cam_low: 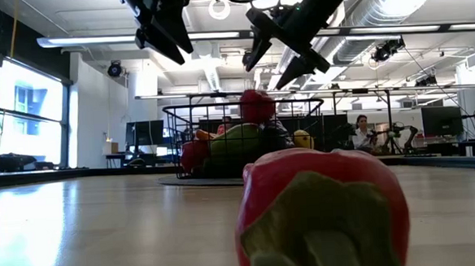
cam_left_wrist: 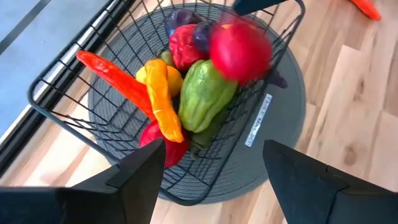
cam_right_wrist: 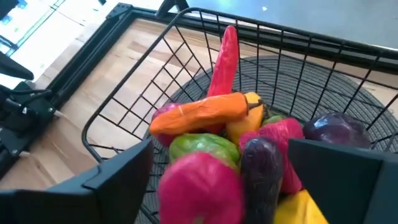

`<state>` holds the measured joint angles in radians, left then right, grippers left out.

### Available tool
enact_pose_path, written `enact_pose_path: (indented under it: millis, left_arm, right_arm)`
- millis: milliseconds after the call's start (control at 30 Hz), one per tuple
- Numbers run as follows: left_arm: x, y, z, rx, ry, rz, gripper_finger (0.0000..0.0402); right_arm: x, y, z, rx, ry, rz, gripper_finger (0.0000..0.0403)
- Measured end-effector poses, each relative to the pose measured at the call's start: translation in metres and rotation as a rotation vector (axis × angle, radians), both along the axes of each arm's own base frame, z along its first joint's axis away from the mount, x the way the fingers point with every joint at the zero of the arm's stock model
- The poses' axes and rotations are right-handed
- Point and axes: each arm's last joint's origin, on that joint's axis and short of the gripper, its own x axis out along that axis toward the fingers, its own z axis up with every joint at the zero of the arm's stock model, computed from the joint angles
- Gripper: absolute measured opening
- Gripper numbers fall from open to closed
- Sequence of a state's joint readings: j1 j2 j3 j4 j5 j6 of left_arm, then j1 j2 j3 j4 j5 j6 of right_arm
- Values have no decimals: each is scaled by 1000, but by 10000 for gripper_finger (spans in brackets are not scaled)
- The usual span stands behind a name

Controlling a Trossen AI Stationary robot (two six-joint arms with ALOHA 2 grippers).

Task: Build produce basket
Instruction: Put the cucumber into the wire basket

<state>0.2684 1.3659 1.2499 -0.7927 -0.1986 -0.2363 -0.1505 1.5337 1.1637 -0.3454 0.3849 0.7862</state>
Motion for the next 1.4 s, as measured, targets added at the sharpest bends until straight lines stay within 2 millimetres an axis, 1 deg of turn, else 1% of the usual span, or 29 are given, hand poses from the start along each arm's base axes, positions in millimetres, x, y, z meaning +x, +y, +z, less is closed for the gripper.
enact_pose_path:
  millis: [100, 167, 333, 467, 600, 767, 933, 1100, 1233, 1400]
  left_arm:
    - [1, -5, 0, -22, -11, 11, 262]
    - [2, -9, 0, -34, -13, 1, 262]
    - [5, -23, 0, -40, -12, -55, 262]
    - [7, -34, 0, -53, -18, -80, 262]
    - [9, -46, -1, -79, -29, -86, 262]
    - [9, -60, -2, -120, -30, -80, 262]
    - [8, -70, -2, -136, -30, -61, 262]
    - [6, -74, -4, -152, -13, -10, 262]
    - [4, -74, -5, -163, 4, 11, 262]
    - [3, -74, -6, -158, 19, 4, 262]
  right_arm:
    - [0, 0, 0, -2, 2, 6, 381]
    - [0, 0, 0, -1, 1, 5, 394]
    - [1, 0, 8, 12, -30, -3, 388]
    - [5, 3, 18, 12, -41, 88, 388]
    - [8, 11, 29, -6, -60, 133, 387]
    - [11, 28, 43, -17, -64, 192, 387]
    - [10, 48, 47, 72, -52, 240, 387]
    - [6, 71, 43, 139, -2, 325, 387]
    - [-1, 90, 36, 207, 100, 428, 387]
    - [-16, 116, 27, 261, 258, 532, 387]
